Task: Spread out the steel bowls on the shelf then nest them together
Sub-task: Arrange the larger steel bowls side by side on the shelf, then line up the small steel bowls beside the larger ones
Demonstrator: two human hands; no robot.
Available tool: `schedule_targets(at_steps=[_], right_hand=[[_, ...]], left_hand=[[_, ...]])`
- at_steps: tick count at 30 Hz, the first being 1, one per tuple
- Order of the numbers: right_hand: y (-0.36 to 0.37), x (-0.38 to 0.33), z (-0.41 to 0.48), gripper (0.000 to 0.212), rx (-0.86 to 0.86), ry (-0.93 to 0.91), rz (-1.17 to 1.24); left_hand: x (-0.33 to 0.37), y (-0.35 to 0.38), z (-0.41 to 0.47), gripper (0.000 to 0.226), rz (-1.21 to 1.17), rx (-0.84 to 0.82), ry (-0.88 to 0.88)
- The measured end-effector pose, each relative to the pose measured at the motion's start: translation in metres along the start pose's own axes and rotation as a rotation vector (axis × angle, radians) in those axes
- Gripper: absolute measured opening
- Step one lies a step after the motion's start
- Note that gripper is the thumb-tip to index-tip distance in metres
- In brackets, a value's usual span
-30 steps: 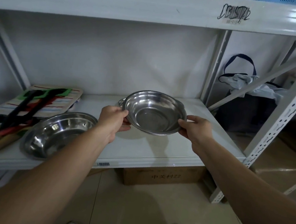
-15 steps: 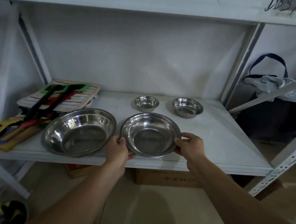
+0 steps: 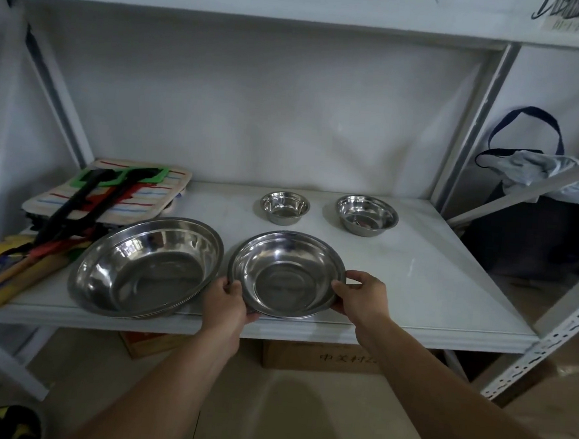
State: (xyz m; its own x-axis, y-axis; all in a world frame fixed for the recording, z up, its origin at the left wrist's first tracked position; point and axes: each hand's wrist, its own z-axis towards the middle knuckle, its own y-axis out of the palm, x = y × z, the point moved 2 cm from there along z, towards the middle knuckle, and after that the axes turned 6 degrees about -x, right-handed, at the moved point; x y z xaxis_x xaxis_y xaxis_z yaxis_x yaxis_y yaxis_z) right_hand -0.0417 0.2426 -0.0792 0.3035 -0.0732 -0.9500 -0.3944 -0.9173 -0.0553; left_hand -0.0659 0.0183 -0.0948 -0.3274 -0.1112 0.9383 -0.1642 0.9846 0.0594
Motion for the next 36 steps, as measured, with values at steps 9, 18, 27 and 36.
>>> schedule_targets(at_steps=[9,18,27,36], right_hand=[[-0.029,-0.015,0.011,0.049,0.039,-0.014,-0.025],[-0.059,-0.053,0.078,0.013,0.117,0.081,0.166],[-0.063,-0.065,0.181,0.014,0.212,0.179,0.215],[-0.074,-0.064,0.194,0.015,0.275,0.149,0.167]], left_hand=[[0.043,-0.019,-0.055,0.026,0.37,-0.094,0.052],[0.131,0.062,0.107,0.017,0.548,-0.156,0.191],[0.105,0.106,0.224,0.011,0.598,-0.06,-0.085],[0.105,0.114,0.236,0.012,0.387,0.029,-0.008]])
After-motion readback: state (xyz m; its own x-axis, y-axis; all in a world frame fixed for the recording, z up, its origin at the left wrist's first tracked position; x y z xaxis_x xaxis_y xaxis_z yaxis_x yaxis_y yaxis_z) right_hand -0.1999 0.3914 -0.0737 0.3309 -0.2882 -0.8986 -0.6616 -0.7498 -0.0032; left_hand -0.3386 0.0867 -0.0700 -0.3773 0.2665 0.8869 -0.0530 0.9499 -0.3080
